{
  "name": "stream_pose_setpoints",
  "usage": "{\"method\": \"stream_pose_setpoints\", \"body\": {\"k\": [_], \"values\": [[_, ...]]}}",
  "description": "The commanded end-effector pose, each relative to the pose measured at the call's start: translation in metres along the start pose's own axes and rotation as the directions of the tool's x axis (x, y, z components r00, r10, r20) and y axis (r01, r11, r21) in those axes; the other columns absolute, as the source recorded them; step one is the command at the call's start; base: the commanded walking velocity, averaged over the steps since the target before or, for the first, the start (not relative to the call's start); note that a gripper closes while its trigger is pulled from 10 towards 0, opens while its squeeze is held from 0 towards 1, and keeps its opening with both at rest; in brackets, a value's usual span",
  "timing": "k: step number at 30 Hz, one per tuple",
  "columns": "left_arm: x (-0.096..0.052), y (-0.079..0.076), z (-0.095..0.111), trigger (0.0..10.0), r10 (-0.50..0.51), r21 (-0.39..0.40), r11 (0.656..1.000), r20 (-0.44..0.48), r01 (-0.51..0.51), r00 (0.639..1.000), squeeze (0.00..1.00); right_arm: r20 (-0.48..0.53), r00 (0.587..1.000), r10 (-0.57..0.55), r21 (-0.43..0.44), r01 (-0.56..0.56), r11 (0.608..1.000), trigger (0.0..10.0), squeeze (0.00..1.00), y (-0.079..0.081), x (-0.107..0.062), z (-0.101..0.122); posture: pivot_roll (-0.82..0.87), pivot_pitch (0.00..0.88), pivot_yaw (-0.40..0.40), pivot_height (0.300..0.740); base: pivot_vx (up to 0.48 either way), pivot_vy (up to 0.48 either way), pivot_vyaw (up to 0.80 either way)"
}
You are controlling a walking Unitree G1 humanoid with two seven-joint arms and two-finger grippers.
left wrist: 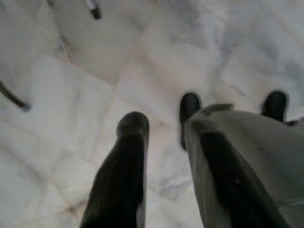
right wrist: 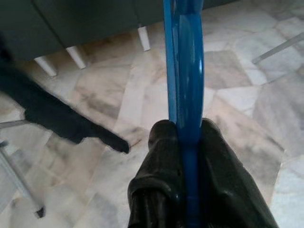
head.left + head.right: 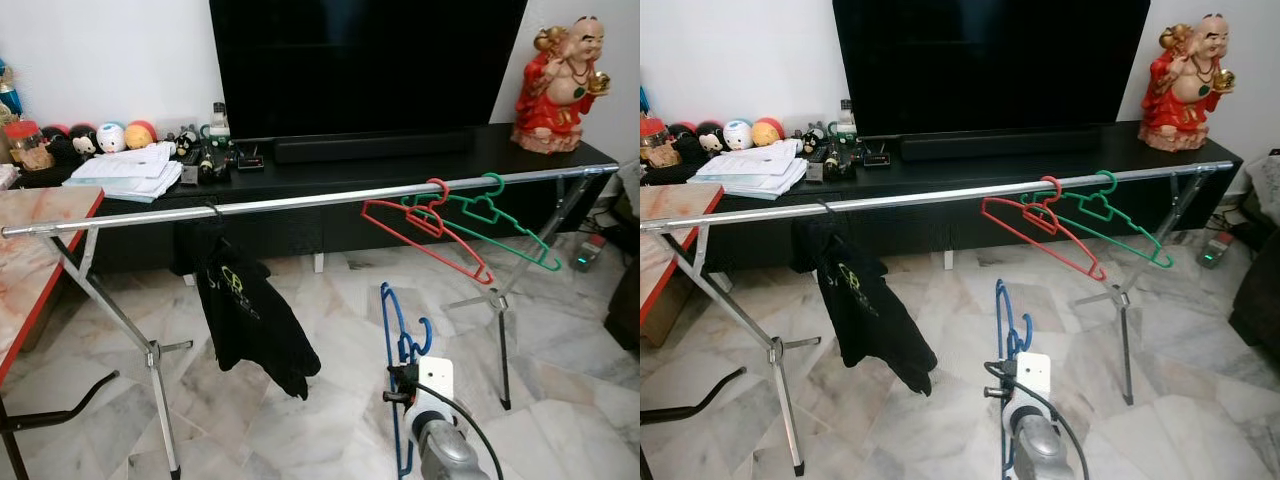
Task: Hang hanger
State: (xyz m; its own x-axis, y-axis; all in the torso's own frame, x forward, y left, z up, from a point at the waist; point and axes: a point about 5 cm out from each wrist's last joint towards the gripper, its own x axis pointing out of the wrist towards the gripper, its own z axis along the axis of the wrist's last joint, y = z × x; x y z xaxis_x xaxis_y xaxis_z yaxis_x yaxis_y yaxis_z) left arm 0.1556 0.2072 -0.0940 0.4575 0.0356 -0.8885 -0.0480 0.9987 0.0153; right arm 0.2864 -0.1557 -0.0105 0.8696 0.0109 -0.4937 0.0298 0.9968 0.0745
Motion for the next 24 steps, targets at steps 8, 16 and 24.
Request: {"method": "stream_pose_setpoints", "body": {"k": [8, 16, 24], "values": [[-0.001, 0.003, -0.007, 10.0, 0.009, 0.002, 1.000, -0.026, -0.009, 1.000, 0.00, 0.035, 0.999, 0.042, -0.039, -0.041, 0.998, 10.0, 0.00, 0.006, 0.003, 0.011, 0.07, 0.017, 0.021, 0.740, 0.360, 0.000, 0.07], [-0.001, 0.002, -0.007, 10.0, 0.007, 0.006, 1.000, -0.023, -0.007, 1.000, 0.00, 0.068, 0.997, 0.032, -0.061, -0.028, 0.998, 10.0, 0.00, 0.004, 0.005, 0.020, 0.07, 0.014, 0.013, 0.740, 0.362, 0.000, 0.71], [-0.001, 0.002, -0.006, 10.0, 0.009, 0.014, 1.000, -0.017, -0.008, 1.000, 0.00, 0.116, 0.993, 0.024, -0.058, -0.017, 0.998, 10.0, 0.00, 0.006, 0.010, 0.039, 0.07, 0.013, 0.017, 0.740, 0.043, 0.000, 0.00]]}}
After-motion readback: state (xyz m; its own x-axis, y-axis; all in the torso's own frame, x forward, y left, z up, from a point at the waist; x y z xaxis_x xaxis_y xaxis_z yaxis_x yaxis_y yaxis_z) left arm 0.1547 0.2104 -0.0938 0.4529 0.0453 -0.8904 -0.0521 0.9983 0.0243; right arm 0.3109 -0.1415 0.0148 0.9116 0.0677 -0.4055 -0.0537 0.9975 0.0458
